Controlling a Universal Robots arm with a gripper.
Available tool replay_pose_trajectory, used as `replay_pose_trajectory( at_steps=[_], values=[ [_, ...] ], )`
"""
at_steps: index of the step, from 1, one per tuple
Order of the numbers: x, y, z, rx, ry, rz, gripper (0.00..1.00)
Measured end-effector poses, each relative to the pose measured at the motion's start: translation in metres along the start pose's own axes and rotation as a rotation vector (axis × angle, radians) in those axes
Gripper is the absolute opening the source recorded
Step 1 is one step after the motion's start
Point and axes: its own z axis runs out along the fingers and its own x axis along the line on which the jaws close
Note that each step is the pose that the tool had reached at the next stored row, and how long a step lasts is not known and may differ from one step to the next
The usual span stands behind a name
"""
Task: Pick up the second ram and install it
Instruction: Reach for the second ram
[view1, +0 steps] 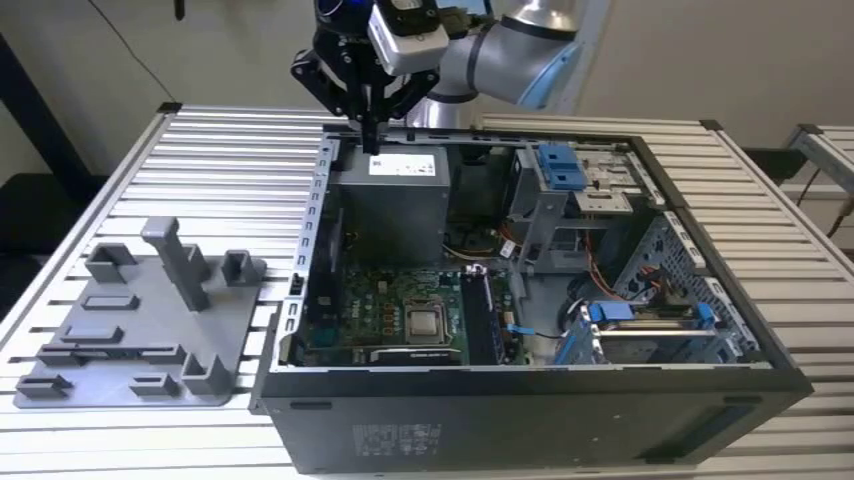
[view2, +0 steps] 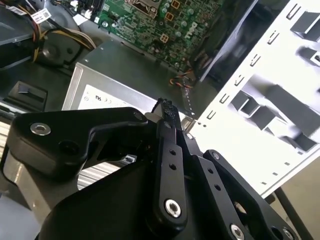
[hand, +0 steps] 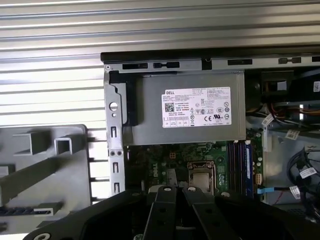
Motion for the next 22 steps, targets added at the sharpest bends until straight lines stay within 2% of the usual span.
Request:
replay_pose_trajectory(
  at_steps=[8, 22],
  values=[
    [0.0162, -0.0012, -0.0004, 0.0000, 0.0000, 0.000, 0.11],
    [0.0341, -0.0020, -0.0007, -0.0003, -0.0001, 0.003, 0.11]
  ],
)
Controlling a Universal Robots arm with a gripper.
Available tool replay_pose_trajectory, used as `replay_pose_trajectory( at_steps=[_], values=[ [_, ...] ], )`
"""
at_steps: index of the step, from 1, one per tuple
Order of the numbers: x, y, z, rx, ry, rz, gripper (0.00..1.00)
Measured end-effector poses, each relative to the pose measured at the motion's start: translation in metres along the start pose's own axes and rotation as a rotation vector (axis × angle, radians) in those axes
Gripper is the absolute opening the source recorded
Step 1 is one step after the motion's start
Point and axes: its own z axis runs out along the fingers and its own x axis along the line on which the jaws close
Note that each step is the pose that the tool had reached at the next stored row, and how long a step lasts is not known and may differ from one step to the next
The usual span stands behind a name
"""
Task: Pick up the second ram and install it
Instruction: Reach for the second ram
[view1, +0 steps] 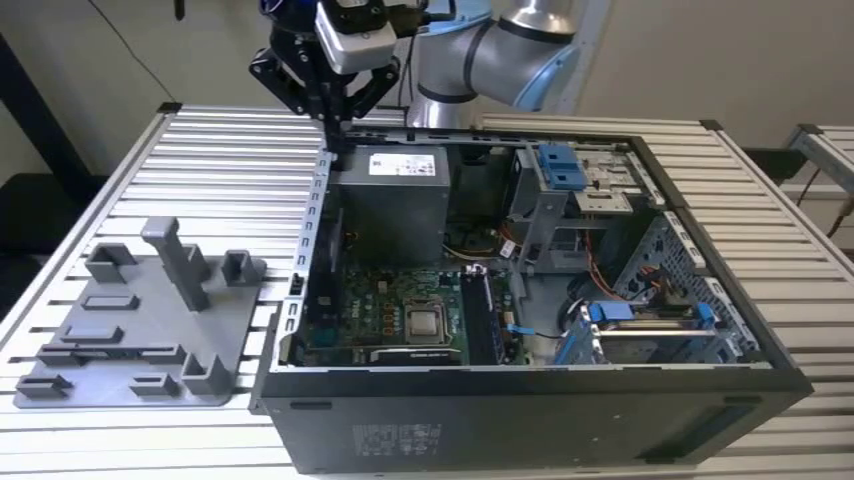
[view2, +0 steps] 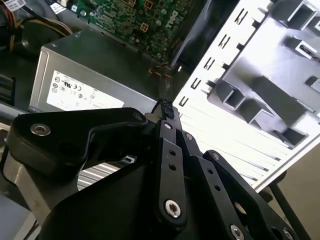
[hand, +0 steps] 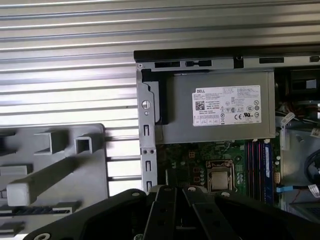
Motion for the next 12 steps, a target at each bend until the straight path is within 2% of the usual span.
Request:
replay_pose_trajectory(
  at_steps=[11, 12],
  values=[
    [0.0098, -0.0007, -0.0001, -0.0006, 0.0025, 0.002, 0.11],
    [0.0127, -0.0009, -0.0003, -0.0003, 0.0029, 0.002, 0.11]
  ],
)
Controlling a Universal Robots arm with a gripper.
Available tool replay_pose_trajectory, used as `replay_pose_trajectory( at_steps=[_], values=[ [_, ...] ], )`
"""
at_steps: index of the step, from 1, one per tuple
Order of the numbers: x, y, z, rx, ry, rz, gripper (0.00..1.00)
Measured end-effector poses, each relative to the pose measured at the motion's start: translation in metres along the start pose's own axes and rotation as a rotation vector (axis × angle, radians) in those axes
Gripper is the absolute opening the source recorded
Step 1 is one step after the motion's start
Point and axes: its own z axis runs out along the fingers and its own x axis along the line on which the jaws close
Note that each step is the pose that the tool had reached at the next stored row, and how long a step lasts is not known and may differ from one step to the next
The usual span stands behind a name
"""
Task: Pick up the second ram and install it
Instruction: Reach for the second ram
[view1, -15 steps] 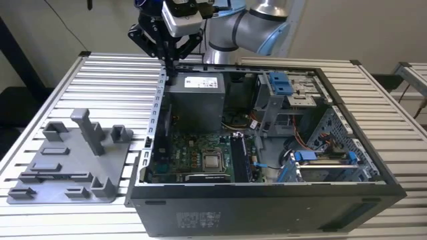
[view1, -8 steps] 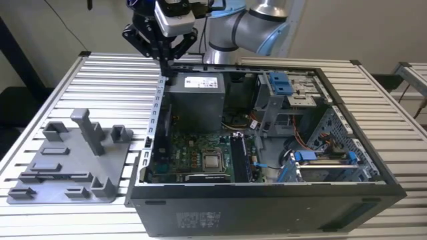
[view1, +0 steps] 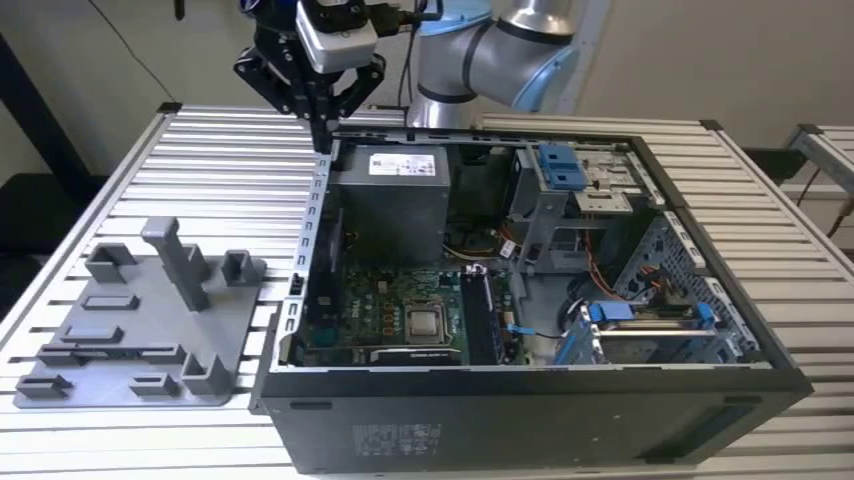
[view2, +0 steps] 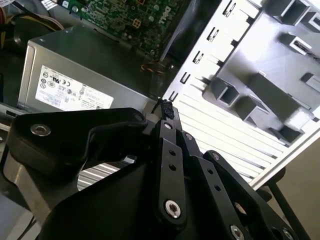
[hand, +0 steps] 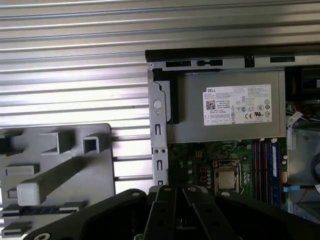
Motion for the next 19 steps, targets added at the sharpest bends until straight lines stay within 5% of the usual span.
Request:
replay_pose_trajectory(
  at_steps=[19],
  values=[
    [0.0393, -0.0030, -0.0005, -0.0027, 0.0047, 0.004, 0.11]
  ],
)
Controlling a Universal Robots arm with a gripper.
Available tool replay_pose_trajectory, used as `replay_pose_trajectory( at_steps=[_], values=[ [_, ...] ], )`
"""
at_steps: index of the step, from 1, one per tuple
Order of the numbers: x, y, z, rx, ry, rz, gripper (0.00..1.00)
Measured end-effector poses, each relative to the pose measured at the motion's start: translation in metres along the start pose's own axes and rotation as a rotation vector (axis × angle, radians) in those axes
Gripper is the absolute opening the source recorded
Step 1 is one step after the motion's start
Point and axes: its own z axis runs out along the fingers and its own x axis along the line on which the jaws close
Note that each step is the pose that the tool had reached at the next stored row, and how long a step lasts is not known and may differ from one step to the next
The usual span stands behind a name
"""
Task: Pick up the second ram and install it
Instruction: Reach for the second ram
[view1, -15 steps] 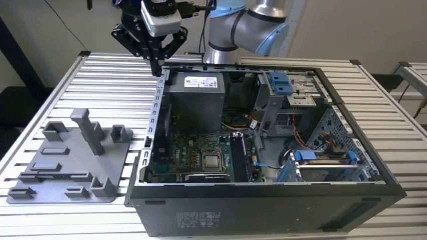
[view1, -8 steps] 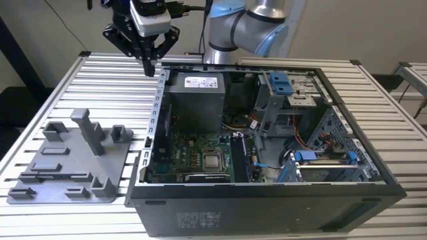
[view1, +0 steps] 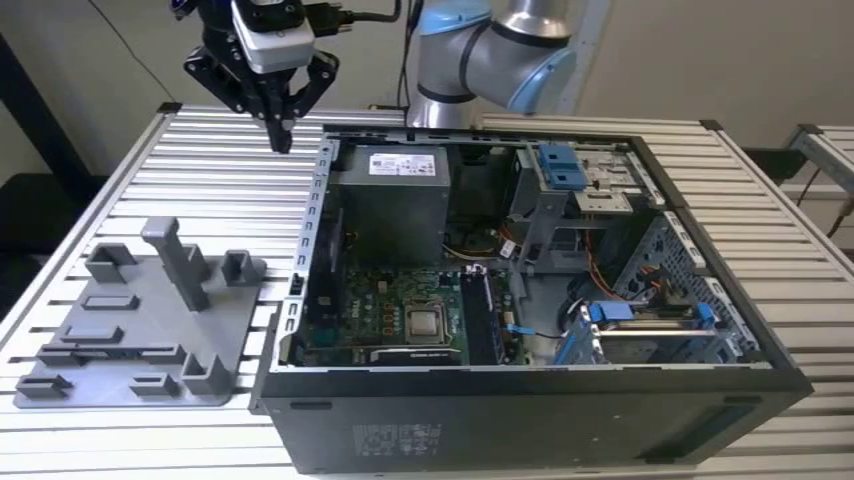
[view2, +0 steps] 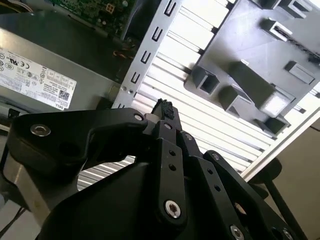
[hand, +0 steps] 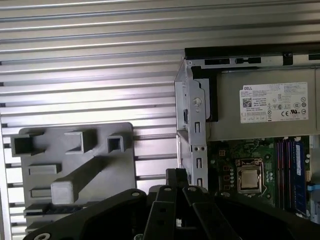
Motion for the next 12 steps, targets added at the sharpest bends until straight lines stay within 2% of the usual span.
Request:
replay_pose_trajectory(
  at_steps=[12],
  values=[
    [0.0129, -0.0009, 0.0003, 0.0005, 0.0121, 0.002, 0.11]
  ],
)
